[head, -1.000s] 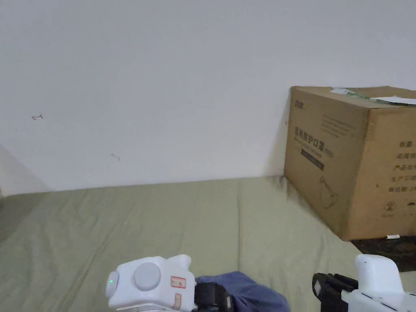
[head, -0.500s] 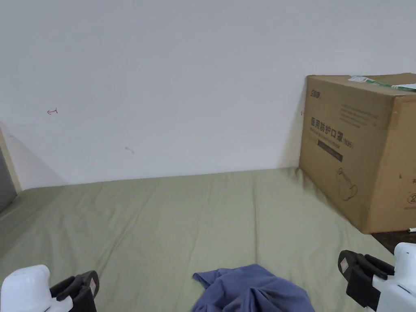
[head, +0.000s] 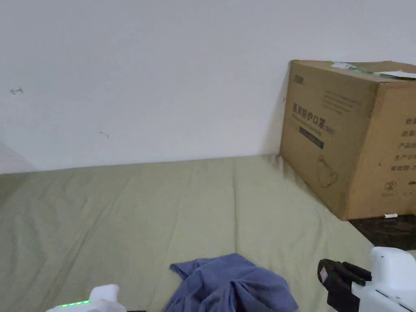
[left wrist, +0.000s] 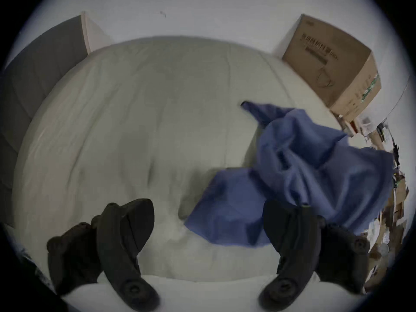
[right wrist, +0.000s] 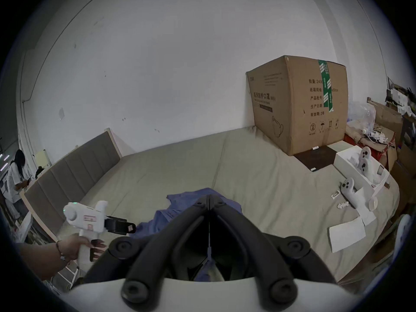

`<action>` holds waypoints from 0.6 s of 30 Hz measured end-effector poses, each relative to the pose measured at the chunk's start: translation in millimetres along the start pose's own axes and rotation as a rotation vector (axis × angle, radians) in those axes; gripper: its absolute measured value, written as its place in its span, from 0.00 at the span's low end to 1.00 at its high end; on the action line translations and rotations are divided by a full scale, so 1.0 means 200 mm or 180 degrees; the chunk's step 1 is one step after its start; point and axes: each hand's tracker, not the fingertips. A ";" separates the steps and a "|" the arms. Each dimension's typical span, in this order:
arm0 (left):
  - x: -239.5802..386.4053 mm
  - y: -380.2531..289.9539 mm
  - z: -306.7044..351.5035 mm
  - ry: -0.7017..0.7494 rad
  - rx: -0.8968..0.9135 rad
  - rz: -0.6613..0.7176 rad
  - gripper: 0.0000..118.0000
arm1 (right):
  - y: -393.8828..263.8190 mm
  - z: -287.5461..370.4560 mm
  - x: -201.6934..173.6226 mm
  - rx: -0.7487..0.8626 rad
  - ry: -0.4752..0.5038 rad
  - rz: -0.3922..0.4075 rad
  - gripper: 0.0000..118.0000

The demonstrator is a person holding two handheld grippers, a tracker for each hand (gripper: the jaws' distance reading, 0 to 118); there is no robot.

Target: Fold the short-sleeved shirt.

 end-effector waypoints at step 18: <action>-0.22 -0.25 0.34 -0.0427 0.0732 0.0554 0.00 | -0.09 -1.28 0.52 -0.2007 -0.0274 -0.0847 0.67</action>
